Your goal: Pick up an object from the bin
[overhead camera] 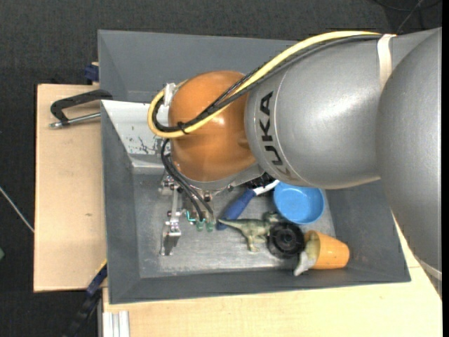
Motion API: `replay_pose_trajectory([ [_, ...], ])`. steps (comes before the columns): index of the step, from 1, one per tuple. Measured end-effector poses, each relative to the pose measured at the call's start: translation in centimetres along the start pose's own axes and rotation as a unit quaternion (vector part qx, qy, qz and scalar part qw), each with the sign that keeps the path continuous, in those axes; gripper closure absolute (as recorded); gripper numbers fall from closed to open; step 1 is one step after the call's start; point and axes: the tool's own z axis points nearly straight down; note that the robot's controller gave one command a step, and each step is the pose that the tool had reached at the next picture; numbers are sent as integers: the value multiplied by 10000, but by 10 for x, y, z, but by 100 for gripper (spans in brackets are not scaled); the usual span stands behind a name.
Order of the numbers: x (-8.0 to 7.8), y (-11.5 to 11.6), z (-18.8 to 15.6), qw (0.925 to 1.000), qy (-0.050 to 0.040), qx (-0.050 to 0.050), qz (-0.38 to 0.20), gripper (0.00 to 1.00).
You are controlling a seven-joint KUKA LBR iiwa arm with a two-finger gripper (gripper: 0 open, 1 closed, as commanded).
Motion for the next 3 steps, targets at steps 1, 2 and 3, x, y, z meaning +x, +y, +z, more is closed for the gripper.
replay_pose_trajectory([
  [1,-19,-74,46,9946,-25,1,1037,0],
  [2,-17,-122,70,9972,-27,5,743,0],
  [3,-12,-187,92,9999,-57,-40,80,0],
])
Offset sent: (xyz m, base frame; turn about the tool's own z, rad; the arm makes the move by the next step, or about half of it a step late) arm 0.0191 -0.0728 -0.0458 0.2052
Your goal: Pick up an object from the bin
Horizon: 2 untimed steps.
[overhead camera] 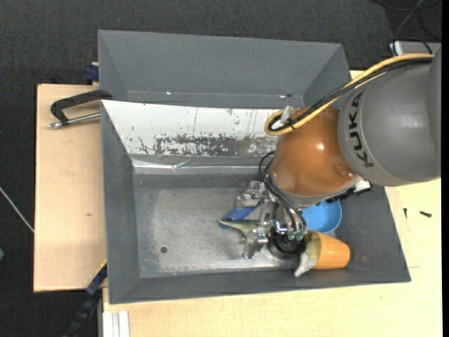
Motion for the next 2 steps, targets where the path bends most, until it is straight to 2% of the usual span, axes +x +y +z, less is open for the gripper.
replay_pose_trajectory([
  [1,1,-2,2,10000,-6,25,17,100],
  [2,0,-2,2,10000,-7,22,21,0],
])
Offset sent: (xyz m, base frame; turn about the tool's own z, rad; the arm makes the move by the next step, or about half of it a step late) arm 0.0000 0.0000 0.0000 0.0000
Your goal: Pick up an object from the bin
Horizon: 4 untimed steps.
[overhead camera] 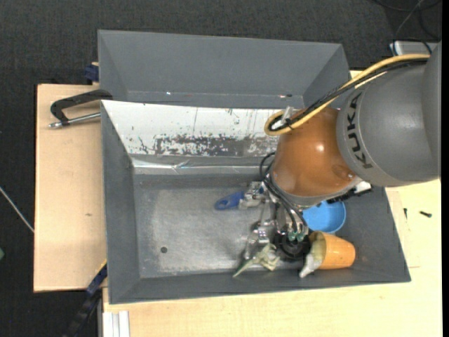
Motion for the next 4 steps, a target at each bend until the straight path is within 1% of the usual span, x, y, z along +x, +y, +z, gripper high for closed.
replay_pose_trajectory([
  [1,-31,-43,-22,9897,-18,10,1433,0],
  [2,-66,-42,13,9909,-100,-25,1339,0],
  [3,-61,-45,17,9907,-12,4,1358,100],
  [4,-71,-55,-104,9854,-49,2,1704,100],
])
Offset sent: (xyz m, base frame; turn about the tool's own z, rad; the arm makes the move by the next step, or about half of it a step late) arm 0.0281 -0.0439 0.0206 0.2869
